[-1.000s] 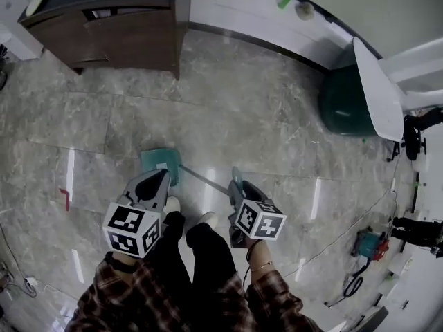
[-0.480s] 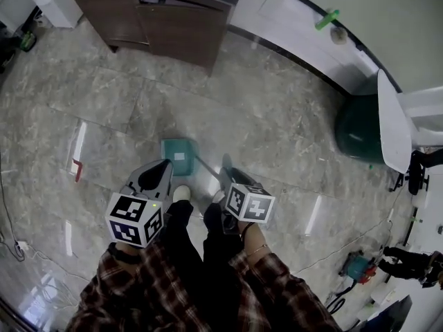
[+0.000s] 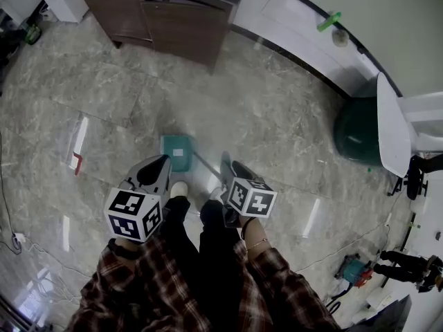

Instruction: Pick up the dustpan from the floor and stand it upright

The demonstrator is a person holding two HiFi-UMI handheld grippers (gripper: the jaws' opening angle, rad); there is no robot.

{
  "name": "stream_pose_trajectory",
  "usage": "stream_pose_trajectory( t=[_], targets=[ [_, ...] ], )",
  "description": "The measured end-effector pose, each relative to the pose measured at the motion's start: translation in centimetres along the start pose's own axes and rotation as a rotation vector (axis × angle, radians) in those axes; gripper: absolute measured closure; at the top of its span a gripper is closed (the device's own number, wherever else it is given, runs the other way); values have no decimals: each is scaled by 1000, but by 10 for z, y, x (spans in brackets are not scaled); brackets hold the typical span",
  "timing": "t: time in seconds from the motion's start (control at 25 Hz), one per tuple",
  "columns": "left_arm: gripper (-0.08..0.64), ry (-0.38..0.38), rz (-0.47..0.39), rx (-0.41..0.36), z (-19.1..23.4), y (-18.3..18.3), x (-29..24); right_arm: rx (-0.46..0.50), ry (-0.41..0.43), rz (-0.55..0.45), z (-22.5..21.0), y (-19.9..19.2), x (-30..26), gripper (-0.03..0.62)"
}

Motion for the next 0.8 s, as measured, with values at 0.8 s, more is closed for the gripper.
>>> stream_pose_trajectory(
  t=[0.8],
  targets=[
    [560, -202, -254, -174, -95, 100, 86, 287, 219, -486, 143, 104, 167, 451]
  ],
)
Point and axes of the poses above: the fingertips, and each gripper's own axes: x backward along the fingers, z to its left, y out of its top, the point moved 2 cm from there along x, backward along the fingers, and after that the axes turned 10 degrees about y, right-handed, at the moved point
